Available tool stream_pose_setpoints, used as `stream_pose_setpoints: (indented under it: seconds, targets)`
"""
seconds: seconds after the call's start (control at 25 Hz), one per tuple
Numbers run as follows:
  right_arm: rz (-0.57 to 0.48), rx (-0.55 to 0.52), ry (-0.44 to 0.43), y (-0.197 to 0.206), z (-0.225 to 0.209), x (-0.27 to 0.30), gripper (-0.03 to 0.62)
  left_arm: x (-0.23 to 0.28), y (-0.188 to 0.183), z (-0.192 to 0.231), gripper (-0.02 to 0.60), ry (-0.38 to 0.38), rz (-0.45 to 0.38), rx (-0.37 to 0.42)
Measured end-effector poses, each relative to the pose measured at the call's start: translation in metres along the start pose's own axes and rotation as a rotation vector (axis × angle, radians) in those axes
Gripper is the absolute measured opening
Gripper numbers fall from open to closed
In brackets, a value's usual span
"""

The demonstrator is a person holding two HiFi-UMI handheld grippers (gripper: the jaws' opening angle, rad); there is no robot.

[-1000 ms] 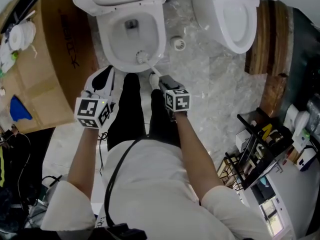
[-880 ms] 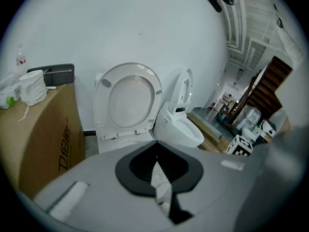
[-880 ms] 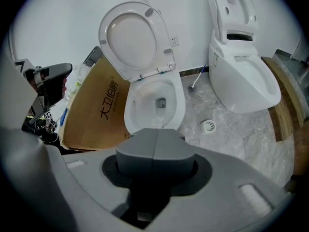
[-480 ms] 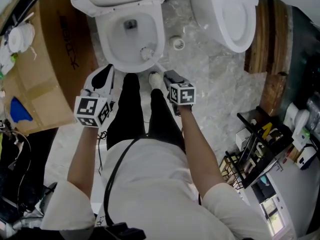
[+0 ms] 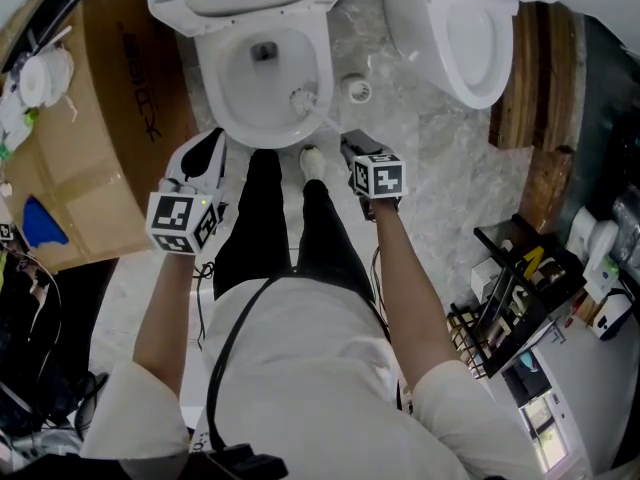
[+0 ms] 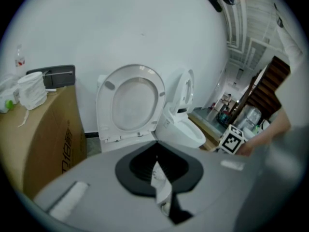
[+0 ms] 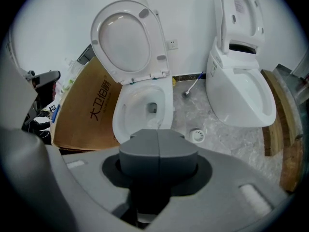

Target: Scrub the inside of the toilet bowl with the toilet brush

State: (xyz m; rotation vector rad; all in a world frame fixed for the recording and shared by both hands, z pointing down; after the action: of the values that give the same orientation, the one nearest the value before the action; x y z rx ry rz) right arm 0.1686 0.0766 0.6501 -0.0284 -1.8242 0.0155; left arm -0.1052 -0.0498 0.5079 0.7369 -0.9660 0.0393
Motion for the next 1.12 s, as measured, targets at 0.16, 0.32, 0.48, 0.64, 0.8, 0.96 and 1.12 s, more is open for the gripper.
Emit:
stream_pose_setpoints:
  seconds: [0.16, 0.32, 0.48, 0.64, 0.8, 0.96, 1.12]
  targets:
    - [0.008, -0.027, 0.014, -0.011, -0.011, -0.002, 0.146, 0.0, -0.002, 0.004, -0.012, 0.003, -0.006, -0.014]
    - [0.009, -0.06, 0.023, -0.023, -0.015, -0.004, 0.146, 0.001, -0.003, 0.004, -0.012, 0.007, -0.008, -0.021]
    - [0.006, -0.088, 0.037, -0.038, -0.018, -0.005, 0.146, 0.001, -0.003, 0.007, -0.012, 0.009, -0.009, -0.021]
    - [0.005, -0.108, 0.053, -0.054, -0.022, -0.005, 0.146, 0.003, -0.002, 0.009, -0.012, 0.008, -0.009, -0.021]
    - [-0.001, -0.14, 0.071, -0.07, -0.025, -0.006, 0.146, 0.001, 0.0, 0.011, -0.012, 0.002, -0.01, -0.021]
    - [-0.011, -0.168, 0.085, -0.088, -0.028, -0.007, 0.146, -0.002, 0.002, 0.015, -0.012, -0.01, -0.019, -0.029]
    - [-0.023, -0.199, 0.092, -0.105, -0.028, -0.007, 0.146, -0.004, 0.005, 0.016, -0.012, -0.017, -0.027, -0.039]
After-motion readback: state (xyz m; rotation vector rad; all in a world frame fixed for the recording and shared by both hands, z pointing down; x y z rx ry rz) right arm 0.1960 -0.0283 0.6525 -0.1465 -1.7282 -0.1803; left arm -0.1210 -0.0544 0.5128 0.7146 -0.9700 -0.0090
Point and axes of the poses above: the fingertips, and each gripper's own axes: x forward along the fingers, z to its left, y out of its underside, the point moved 3 cm from there along -x, backward along the fingers, and after that the axes turned 13 degrees about z, right-handed, at the moved point
